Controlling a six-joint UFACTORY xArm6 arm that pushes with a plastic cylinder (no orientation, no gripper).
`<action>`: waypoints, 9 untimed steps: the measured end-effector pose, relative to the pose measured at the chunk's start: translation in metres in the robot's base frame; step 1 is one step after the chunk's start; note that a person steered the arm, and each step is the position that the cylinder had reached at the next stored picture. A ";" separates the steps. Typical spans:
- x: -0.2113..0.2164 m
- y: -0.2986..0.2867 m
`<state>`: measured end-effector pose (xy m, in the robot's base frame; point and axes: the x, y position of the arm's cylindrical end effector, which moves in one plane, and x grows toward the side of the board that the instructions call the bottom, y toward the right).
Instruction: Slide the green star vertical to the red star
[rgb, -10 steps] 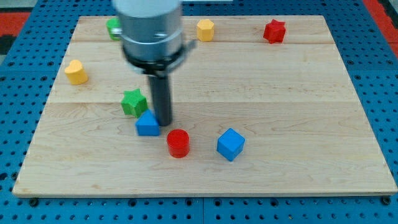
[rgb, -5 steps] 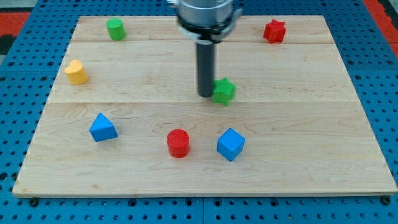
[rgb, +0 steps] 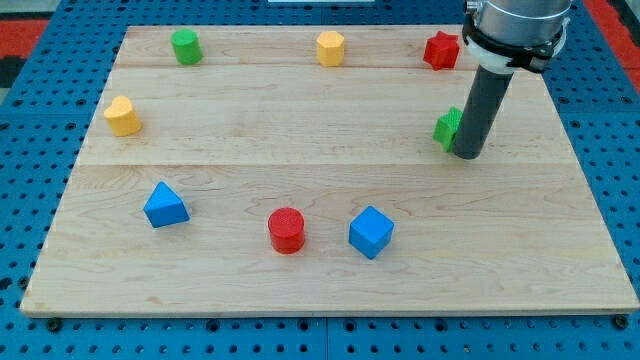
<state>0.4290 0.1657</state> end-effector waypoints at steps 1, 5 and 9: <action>0.000 0.000; 0.078 0.000; 0.120 -0.173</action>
